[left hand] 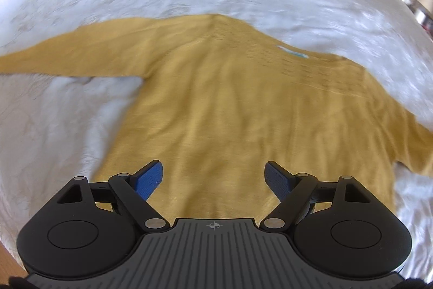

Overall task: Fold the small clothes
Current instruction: 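Move the right gripper to the sleeve cuff and grasp it, then lay the held sleeve across the chest and open the right gripper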

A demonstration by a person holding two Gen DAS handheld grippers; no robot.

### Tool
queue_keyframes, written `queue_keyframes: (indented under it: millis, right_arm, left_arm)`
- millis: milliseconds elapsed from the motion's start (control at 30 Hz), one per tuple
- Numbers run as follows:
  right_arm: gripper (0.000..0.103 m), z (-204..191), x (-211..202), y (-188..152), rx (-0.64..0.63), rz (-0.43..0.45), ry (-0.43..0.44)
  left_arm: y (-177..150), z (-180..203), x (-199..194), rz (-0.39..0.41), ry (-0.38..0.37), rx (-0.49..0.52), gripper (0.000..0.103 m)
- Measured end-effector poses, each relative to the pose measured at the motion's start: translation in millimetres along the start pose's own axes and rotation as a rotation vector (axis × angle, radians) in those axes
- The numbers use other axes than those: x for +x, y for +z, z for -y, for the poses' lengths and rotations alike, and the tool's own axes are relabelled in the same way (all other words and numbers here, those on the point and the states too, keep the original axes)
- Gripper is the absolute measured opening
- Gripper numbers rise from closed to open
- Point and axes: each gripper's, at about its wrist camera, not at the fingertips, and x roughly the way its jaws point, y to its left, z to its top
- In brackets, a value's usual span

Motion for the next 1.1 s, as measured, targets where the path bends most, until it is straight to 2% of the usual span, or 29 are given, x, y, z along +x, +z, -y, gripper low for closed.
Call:
queue_keyframes:
  millis: [100,233,267,300,333,400,433,500,567,733,933,1100]
  right_arm:
    - [0.102,4,14,-4,0.020,-0.061,0.039]
    - [0.102,-4,18,-6,-0.016,-0.086,0.017]
    - [0.095,-5,17,-6,-0.019,-0.084,0.026]
    - [0.075,-7,15,-5,-0.026,-0.082,0.029]
    - [0.064,-9,14,-3,-0.035,-0.083,0.014]
    - [0.018,-11,9,2,-0.040,-0.100,0.050]
    - [0.012,-14,5,5,-0.039,-0.104,0.063]
    - [0.012,-27,-6,10,-0.074,-0.082,0.060]
    - [0.012,-41,-20,16,-0.074,-0.055,0.099]
    - [0.012,-95,-61,29,-0.047,0.038,0.253]
    - [0.012,-189,-99,29,-0.068,0.083,0.466]
    - [0.012,-280,-110,16,-0.119,0.079,0.625]
  left_arm:
    - [-2,10,-2,-0.017,-0.007,0.034,0.082]
    - [-5,11,-6,-0.034,-0.012,0.045,0.082]
    - [-5,9,-6,-0.036,-0.013,0.043,0.082]
    - [-5,8,-7,-0.038,-0.015,0.039,0.082]
    - [-5,6,-7,-0.040,-0.017,0.035,0.082]
    - [-4,1,-8,-0.043,-0.021,0.026,0.082]
    - [-2,-1,-8,-0.043,-0.025,0.020,0.082]
    - [0,-6,-7,-0.043,-0.038,0.010,0.082]
    - [3,-10,-8,-0.036,-0.046,0.007,0.082]
    - [10,-21,-13,-0.006,-0.061,0.029,0.082]
    - [15,-45,-21,0.020,-0.075,0.031,0.082]
    - [13,-71,-25,0.032,-0.062,0.039,0.082]
